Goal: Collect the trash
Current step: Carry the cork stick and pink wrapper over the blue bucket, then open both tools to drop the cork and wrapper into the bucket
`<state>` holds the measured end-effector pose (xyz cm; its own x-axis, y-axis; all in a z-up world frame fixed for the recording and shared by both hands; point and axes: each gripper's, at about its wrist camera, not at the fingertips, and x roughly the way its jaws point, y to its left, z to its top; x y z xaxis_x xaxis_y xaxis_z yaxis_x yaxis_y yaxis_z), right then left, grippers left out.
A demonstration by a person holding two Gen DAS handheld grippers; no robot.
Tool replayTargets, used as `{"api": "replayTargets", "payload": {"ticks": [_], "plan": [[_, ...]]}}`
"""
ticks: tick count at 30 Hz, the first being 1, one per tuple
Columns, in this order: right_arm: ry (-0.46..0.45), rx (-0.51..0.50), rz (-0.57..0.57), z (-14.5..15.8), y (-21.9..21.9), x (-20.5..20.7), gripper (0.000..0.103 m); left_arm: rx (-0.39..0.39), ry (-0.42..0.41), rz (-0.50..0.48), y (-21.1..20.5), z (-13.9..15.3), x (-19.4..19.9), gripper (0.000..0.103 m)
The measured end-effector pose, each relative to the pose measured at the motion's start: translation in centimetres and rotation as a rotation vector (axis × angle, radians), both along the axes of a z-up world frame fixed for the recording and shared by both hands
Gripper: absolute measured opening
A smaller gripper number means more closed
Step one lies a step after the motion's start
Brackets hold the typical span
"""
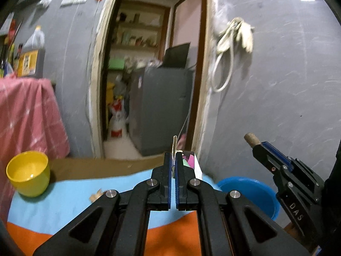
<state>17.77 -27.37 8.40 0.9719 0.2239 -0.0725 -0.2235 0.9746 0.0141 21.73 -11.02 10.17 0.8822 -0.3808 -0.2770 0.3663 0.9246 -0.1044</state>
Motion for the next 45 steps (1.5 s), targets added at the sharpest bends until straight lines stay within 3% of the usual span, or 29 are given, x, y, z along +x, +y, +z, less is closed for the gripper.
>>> {"api": "replayTargets", "payload": {"ticks": [5,14,22,34,36,39,41,45], "plan": [[-0.059,0.023,-0.088,1.2,-2.4,-1.6,0.012,-0.002,-0.043,-0.07,-3.0,1.4,0.0,0.001],[-0.052,0.121,-0.239,1.1,-8.1,-2.9,0.012,-0.028,0.0,-0.188,-9.7,1.8,0.8,0.001],[0.039,0.202,-0.341,-0.2,-12.6,-2.6,0.012,-0.031,0.12,-0.238,-14.3,0.1,2.1,0.001],[0.28,0.318,-0.353,-3.8,-16.7,-0.3,0.013,0.026,0.416,-0.258,-19.5,-4.9,5.8,0.002],[0.328,0.332,-0.352,-4.5,-17.1,0.0,0.015,0.046,0.446,-0.264,-20.0,-5.5,6.0,0.005],[0.372,0.349,-0.356,-5.0,-17.4,0.2,0.031,0.05,0.48,-0.266,-19.9,-6.3,6.2,0.02],[0.38,0.359,-0.358,-5.0,-17.7,0.1,0.032,0.032,0.486,-0.263,-19.6,-6.7,6.2,0.03],[0.374,0.364,-0.364,-4.9,-17.9,-0.2,0.032,0.019,0.483,-0.241,-18.9,-6.7,6.1,0.032]]}}
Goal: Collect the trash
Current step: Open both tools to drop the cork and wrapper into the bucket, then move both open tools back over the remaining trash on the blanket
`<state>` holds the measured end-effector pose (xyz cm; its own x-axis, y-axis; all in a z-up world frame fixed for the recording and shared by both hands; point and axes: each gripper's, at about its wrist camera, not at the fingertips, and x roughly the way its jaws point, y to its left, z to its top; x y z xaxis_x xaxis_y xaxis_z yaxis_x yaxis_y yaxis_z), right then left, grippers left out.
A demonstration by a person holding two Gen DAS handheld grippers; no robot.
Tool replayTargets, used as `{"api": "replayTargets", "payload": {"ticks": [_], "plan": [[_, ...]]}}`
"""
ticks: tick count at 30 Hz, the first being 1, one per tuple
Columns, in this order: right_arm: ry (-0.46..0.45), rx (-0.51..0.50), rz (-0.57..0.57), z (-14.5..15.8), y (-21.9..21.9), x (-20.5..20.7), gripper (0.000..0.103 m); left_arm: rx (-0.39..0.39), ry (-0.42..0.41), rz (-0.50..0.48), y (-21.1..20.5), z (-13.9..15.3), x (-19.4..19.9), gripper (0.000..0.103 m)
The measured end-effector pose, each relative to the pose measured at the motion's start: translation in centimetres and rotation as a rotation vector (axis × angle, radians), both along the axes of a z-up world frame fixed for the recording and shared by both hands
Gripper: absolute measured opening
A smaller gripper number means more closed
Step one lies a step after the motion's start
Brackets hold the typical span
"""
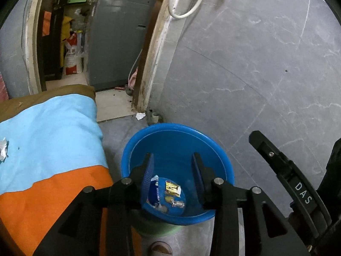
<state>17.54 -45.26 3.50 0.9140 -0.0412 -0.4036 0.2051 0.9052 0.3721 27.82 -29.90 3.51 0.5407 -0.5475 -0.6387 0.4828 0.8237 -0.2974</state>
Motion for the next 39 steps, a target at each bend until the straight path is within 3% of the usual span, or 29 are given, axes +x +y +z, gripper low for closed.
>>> {"api": "replayTargets", "payload": {"ticks": [12,17,18,21,24,26,30,39], "plan": [[-0.008,0.006,-0.003,0.3,-0.3,0.5,0.042,-0.008,-0.051,0.054,2.8,1.8,-0.6,0.039],[-0.021,-0.007,0.002,0.8,0.5,0.8,0.052,-0.015,-0.083,0.096,5.2,2.5,-0.9,0.049],[-0.022,-0.011,0.003,1.0,0.7,0.9,0.055,-0.017,-0.091,0.109,5.9,2.6,-0.9,0.051],[-0.036,-0.032,0.001,1.6,1.8,1.2,0.076,-0.019,-0.118,0.147,8.0,3.2,-1.1,0.059],[-0.072,-0.045,0.007,2.1,3.1,1.3,0.081,-0.015,-0.144,0.185,10.3,3.9,-1.3,0.071],[-0.101,-0.063,0.017,2.6,4.2,1.4,0.087,-0.017,-0.169,0.217,11.9,4.3,-1.6,0.082],[-0.158,-0.085,0.048,3.3,6.3,1.6,0.103,-0.038,-0.226,0.296,15.8,5.2,-2.1,0.095],[-0.337,-0.162,0.163,4.7,12.6,1.8,0.103,-0.035,-0.387,0.447,23.1,6.6,-4.5,0.101]]}}
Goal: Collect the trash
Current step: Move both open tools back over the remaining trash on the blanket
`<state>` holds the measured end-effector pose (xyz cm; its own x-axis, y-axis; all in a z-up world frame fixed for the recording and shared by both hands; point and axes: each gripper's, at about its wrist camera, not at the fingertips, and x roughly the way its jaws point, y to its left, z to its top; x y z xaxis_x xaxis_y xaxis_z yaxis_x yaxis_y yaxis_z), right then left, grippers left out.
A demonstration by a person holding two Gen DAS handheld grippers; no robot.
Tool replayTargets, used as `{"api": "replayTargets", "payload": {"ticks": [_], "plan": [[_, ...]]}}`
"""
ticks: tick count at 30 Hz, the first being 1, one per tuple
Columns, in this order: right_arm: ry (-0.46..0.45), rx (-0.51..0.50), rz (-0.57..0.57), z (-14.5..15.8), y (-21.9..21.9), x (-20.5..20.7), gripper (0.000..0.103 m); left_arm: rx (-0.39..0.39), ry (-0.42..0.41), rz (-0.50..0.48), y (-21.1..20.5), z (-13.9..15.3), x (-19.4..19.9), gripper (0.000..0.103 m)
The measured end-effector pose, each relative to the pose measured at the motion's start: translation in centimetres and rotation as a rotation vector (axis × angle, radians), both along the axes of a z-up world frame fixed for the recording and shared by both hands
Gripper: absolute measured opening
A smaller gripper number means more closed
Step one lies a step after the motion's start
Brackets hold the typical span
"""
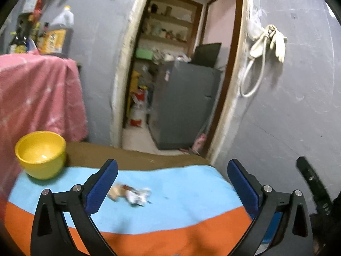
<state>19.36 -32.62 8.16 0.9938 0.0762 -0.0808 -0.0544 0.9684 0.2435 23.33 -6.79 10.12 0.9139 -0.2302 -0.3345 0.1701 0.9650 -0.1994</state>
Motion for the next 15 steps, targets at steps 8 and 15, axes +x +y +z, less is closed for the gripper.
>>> {"api": "replayTargets", "payload": {"ticks": [8,15], "plan": [[-0.147,-0.079,0.073,0.9,4.8,-0.8,0.103,0.042,-0.054,0.089,3.6,-0.5,-0.7,0.101],[-0.194,-0.134,0.117,0.9,8.1,-0.7,0.103,0.054,-0.098,0.16,6.8,-1.0,-1.4,0.101]]}}
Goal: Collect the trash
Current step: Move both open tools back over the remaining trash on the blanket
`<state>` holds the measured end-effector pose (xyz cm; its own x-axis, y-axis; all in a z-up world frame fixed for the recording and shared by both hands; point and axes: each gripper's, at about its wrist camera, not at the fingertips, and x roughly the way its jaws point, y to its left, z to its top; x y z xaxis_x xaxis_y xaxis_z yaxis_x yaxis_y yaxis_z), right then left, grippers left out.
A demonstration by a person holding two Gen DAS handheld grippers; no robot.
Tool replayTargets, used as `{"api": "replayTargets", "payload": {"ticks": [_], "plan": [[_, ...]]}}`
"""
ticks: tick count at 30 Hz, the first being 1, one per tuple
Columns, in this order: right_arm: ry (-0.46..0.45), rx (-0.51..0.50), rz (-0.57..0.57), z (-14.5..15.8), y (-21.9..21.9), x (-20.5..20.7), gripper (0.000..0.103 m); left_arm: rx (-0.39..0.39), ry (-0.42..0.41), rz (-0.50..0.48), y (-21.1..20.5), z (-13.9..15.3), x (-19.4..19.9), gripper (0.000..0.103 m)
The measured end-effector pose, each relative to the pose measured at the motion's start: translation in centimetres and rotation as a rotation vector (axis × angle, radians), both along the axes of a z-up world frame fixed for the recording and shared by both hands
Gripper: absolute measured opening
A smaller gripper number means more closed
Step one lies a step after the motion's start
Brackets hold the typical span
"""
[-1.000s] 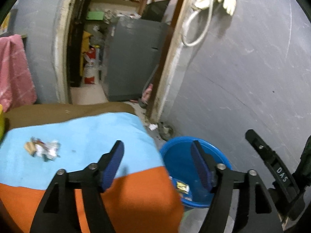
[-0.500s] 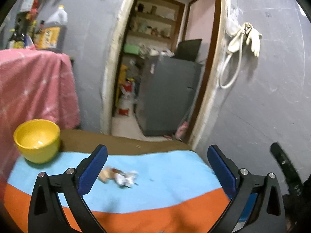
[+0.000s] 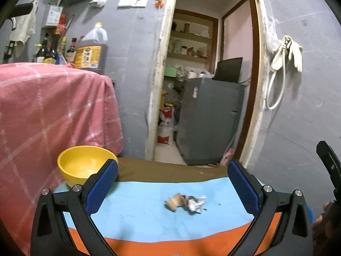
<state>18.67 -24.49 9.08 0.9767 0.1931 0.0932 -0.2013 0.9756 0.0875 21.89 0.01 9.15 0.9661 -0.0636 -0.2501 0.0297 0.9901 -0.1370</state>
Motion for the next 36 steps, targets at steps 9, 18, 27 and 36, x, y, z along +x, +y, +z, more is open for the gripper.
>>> {"api": "replayTargets", "payload": {"ticks": [9,18,27,36], "plan": [[0.021,-0.025,0.044,-0.8,2.5,1.0,0.103,0.066,-0.042,0.062,2.7,-1.0,-0.3,0.101],[0.064,-0.069,0.081,-1.7,5.1,2.7,0.103,0.09,-0.035,0.088,4.4,-2.4,0.8,0.101],[0.214,-0.181,0.088,-3.5,8.0,6.1,0.103,0.085,0.079,0.042,5.6,-4.3,3.3,0.101],[0.397,-0.169,0.143,-4.6,7.7,9.0,0.103,0.073,0.217,-0.02,5.0,-5.8,5.4,0.1]]}}
